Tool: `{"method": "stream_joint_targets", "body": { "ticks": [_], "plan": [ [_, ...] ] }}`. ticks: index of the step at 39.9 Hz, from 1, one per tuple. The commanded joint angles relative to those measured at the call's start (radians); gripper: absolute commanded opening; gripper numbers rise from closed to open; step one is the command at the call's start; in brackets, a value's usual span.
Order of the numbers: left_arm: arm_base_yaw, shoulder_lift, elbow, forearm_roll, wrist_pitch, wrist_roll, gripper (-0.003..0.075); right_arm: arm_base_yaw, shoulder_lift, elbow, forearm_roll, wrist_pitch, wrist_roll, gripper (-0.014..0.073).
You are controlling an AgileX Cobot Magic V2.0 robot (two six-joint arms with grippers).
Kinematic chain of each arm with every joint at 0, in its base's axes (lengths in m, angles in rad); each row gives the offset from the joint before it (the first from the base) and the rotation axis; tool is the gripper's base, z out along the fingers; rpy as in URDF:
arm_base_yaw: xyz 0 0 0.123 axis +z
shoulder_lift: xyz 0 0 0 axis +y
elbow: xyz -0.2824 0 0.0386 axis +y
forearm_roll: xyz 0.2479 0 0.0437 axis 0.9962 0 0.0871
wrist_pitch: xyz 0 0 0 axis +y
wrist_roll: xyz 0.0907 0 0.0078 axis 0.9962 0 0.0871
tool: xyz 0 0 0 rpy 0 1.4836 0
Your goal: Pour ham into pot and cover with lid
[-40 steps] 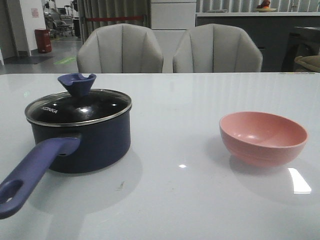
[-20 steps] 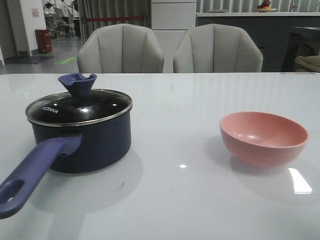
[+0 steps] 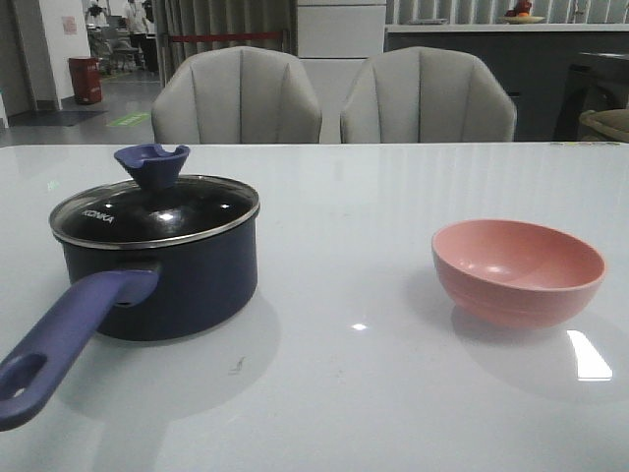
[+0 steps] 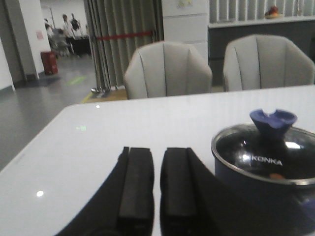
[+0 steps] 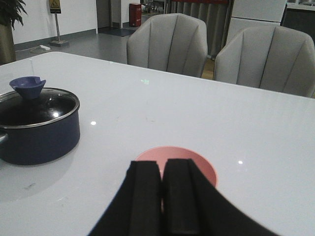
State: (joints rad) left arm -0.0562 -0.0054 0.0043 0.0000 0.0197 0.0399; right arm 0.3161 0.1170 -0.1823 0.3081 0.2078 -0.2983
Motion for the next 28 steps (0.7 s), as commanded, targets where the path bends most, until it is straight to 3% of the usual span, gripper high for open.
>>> {"method": "stream_joint_targets", "body": {
  "ticks": [1, 17, 28],
  "plan": [
    [0.019, 0.003, 0.018, -0.008, -0.115, -0.040, 0.0132, 0.001, 0.011, -0.025, 0.008, -0.078, -0.004, 0.0160],
    [0.027, 0.003, 0.021, -0.008, -0.102, -0.161, 0.0132, 0.001, 0.011, -0.025, 0.008, -0.078, -0.004, 0.0160],
    [0.027, 0.003, 0.021, -0.008, -0.064, -0.161, 0.0132, 0.001, 0.011, -0.025, 0.008, -0.078, -0.004, 0.0160]
  ]
}}
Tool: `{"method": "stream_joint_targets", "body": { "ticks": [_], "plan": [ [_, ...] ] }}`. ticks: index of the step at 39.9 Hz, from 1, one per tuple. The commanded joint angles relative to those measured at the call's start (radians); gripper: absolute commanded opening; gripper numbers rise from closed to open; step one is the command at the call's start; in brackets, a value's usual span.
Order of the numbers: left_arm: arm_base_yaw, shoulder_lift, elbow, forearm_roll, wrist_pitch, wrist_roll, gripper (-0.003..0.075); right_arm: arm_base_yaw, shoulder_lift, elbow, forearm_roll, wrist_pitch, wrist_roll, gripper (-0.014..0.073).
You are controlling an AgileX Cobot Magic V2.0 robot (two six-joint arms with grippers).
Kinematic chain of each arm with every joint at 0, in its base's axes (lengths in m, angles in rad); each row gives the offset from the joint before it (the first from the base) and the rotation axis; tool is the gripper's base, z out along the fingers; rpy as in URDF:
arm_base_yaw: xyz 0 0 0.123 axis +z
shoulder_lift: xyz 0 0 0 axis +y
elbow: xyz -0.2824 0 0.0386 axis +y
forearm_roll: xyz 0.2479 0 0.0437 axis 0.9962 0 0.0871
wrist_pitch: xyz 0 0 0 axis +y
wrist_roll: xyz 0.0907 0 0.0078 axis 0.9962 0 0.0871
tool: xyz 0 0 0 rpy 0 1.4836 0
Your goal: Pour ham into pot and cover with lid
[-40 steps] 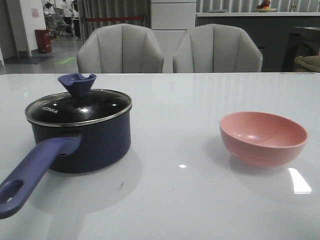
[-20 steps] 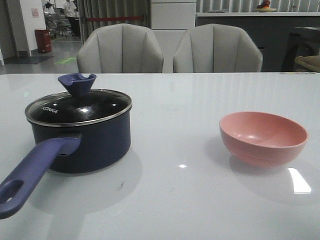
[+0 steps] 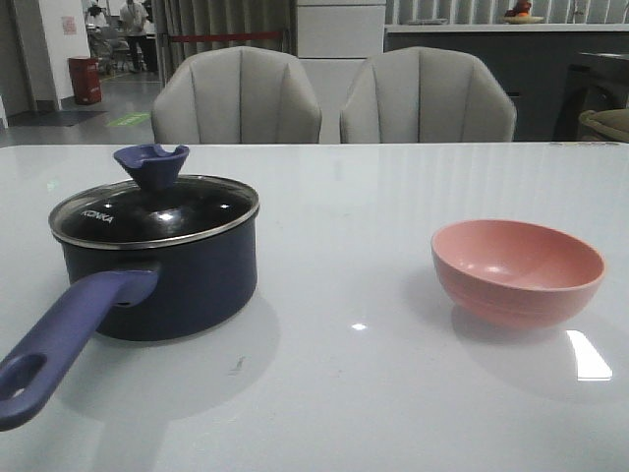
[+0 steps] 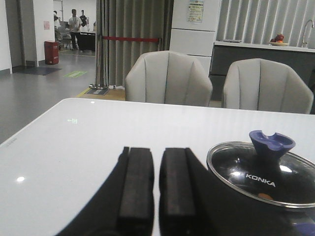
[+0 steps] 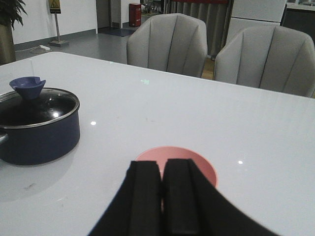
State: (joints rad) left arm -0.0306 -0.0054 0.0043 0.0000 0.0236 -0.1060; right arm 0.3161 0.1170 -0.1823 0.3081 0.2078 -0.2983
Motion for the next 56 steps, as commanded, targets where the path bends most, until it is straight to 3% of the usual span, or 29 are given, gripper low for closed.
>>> {"method": "stream_joint_targets", "body": {
  "ticks": [1, 39, 43, 49, 56],
  "plan": [
    [0.001, 0.003, 0.021, -0.008, -0.068, -0.015, 0.0132, 0.001, 0.011, -0.025, 0.008, -0.078, -0.004, 0.0160],
    [0.001, 0.003, 0.021, -0.008, -0.068, -0.015, 0.0132, 0.001, 0.011, -0.007, -0.002, -0.084, -0.004, 0.0160],
    [0.001, 0.003, 0.021, -0.008, -0.068, -0.015, 0.0132, -0.013, 0.011, 0.018, -0.096, -0.090, 0.026, 0.0160],
    [0.001, 0.003, 0.021, -0.008, -0.068, -0.015, 0.0132, -0.109, 0.010, 0.072, -0.267, -0.138, 0.186, 0.0160],
    [0.001, 0.003, 0.021, -0.008, -0.068, -0.015, 0.0132, -0.202, -0.006, 0.141, -0.375, -0.218, 0.346, 0.0160]
  ]
}}
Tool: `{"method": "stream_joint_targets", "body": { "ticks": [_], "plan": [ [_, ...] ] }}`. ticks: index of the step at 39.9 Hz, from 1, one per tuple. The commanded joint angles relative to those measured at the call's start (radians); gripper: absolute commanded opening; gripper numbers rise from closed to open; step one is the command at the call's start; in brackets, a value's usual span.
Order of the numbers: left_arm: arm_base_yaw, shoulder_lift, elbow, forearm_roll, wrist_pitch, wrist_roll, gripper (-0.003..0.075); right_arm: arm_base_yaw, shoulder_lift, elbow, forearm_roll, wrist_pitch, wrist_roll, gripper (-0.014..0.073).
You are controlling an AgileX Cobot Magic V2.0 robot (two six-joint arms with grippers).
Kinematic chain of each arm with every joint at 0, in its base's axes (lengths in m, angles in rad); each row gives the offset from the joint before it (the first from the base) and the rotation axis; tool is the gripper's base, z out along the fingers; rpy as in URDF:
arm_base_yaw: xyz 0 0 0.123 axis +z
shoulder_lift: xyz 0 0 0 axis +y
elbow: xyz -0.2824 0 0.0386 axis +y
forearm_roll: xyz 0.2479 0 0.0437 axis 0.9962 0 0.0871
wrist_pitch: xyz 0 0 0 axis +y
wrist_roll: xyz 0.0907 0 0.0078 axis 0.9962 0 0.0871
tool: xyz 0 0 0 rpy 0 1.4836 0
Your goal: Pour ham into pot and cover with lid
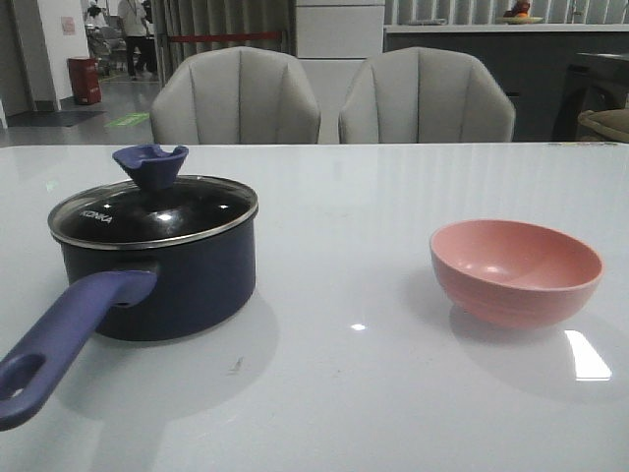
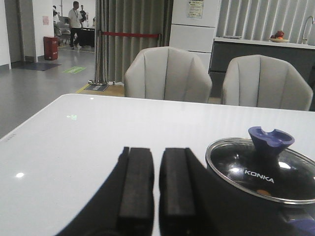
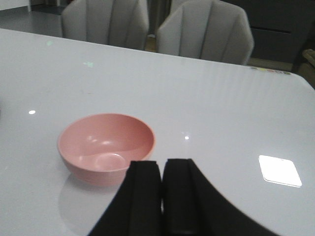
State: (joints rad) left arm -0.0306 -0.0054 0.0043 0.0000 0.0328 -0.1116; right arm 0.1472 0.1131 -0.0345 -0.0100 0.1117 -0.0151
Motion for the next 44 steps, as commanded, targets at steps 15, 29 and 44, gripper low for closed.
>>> {"method": "stream_joint_targets", "body": {
  "ticks": [15, 29, 44],
  "plan": [
    [0.001, 0.003, 0.021, -0.008, -0.077, -0.009, 0.0132, -0.051, -0.140, 0.056, -0.109, -0.112, 0.155, 0.0160],
    [0.001, 0.003, 0.021, -0.008, -0.077, -0.009, 0.0132, -0.051, -0.143, 0.056, -0.109, -0.112, 0.153, 0.0160],
    [0.001, 0.003, 0.021, -0.008, -0.077, -0.009, 0.0132, -0.051, -0.143, 0.056, -0.109, -0.112, 0.153, 0.0160]
  ]
}}
